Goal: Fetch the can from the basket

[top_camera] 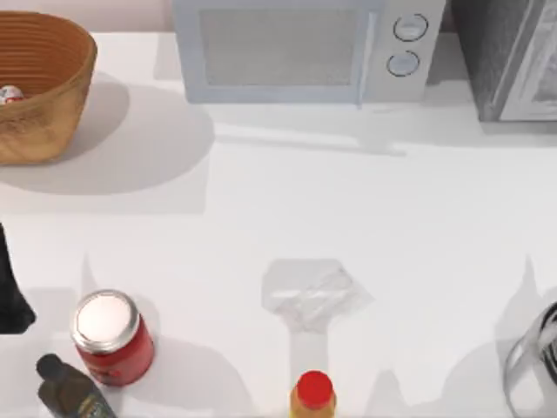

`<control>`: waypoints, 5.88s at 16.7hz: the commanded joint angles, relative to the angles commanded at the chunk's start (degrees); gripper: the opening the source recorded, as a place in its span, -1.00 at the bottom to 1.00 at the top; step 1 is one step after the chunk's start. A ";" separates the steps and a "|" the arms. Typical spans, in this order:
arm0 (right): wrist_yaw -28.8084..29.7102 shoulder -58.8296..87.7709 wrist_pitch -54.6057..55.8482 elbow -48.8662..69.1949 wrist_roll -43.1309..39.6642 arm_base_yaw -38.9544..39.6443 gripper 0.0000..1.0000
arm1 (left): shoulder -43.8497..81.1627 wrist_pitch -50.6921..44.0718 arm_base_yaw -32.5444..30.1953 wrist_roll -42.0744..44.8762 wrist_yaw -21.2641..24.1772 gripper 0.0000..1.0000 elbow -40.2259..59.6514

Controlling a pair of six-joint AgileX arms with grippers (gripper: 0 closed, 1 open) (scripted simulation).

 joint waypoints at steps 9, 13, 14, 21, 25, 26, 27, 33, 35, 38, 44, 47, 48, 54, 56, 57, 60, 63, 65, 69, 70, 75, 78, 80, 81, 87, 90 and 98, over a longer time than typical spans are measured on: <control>0.00 0.00 0.00 0.00 0.00 0.00 1.00 | 15.22 -7.50 0.75 0.65 0.62 1.00 14.77; 0.00 0.00 0.00 0.00 0.00 0.00 1.00 | 33.47 -16.61 1.69 1.55 1.35 1.00 32.31; 0.00 0.00 0.00 0.00 0.00 0.00 1.00 | 38.76 -19.25 1.97 1.84 1.55 1.00 37.36; 0.00 0.00 0.00 0.00 0.00 0.00 1.00 | 79.85 -39.69 4.17 4.27 3.14 1.00 76.14; 0.00 0.00 0.00 0.00 0.00 0.00 1.00 | 103.07 -51.30 5.51 5.86 3.95 1.00 97.86; 0.00 0.00 0.00 0.00 0.00 0.00 1.00 | 108.46 -54.02 5.82 6.26 4.13 1.00 102.93; 0.00 0.00 0.00 0.00 0.00 0.00 1.00 | 113.62 -56.63 6.13 6.65 4.30 1.00 107.81; 0.00 0.00 0.00 0.00 0.00 0.00 1.00 | 137.11 -68.67 7.59 8.64 5.02 1.00 130.18; 0.00 0.00 0.00 0.00 0.00 0.00 1.00 | 141.19 -70.79 7.85 9.02 5.13 1.00 134.09; 0.00 0.00 0.00 0.00 0.00 0.00 1.00 | 143.06 -71.77 7.98 9.20 5.18 1.00 135.90; 0.00 0.00 0.00 0.00 0.00 0.00 1.00 | 143.42 -70.74 7.69 9.04 5.14 1.00 135.20; 0.00 0.00 0.00 0.00 0.00 0.00 1.00 | 144.97 -66.69 7.62 8.85 5.14 1.00 132.77; 0.00 0.00 0.00 0.00 0.00 0.00 1.00 | 145.59 -65.13 7.56 8.81 5.14 1.00 131.83; 0.00 0.00 0.00 0.00 0.00 0.00 1.00 | 146.95 -61.75 7.45 8.71 5.14 1.00 129.81; 0.00 0.00 0.00 0.00 0.00 0.00 1.00 | 146.95 -61.75 7.45 8.71 5.14 0.85 129.81; 0.00 0.00 0.00 0.00 0.00 0.00 1.00 | 146.95 -61.75 7.45 8.71 5.14 0.70 129.81; 0.00 0.00 0.00 0.00 0.00 0.00 1.00 | 146.95 -61.75 7.45 8.71 5.14 0.25 129.81; 0.00 0.00 0.00 0.00 0.00 0.00 1.00 | 146.95 -61.75 7.45 8.71 5.14 -0.21 129.81; 0.00 0.00 0.00 0.00 0.00 0.00 1.00 | 146.95 -61.75 7.45 8.71 5.14 -0.51 129.81; 0.00 0.00 0.00 0.00 0.00 0.00 1.00 | 146.95 -61.75 7.45 8.71 5.14 -1.00 129.81; 0.00 0.00 0.00 0.00 0.00 0.00 1.00 | 146.95 -61.75 7.45 8.71 5.14 -1.00 129.81; 0.00 0.00 0.00 0.00 0.00 0.00 1.00 | 146.95 -61.75 7.45 8.71 5.14 -1.00 129.81; 0.00 0.00 0.00 0.00 0.00 0.00 1.00 | 144.79 -61.91 7.56 8.50 4.88 -1.00 129.86; 0.00 0.00 0.00 0.00 0.00 0.00 1.00 | 143.13 -61.05 7.60 8.26 4.79 -1.00 128.65; 0.00 0.00 0.00 0.00 0.00 0.00 1.00 | 141.43 -60.19 7.58 8.07 4.72 -1.00 127.24; 0.00 0.00 0.00 0.00 0.00 0.00 1.00 | 118.98 -50.29 6.48 6.60 4.00 -1.00 106.91; 0.00 0.00 0.00 0.00 0.00 0.00 1.00 | 100.13 -43.03 5.45 5.72 3.46 -1.00 89.96; 0.00 0.00 0.00 0.00 0.00 0.00 1.00 | 40.57 -20.54 2.49 2.77 1.64 -1.00 39.01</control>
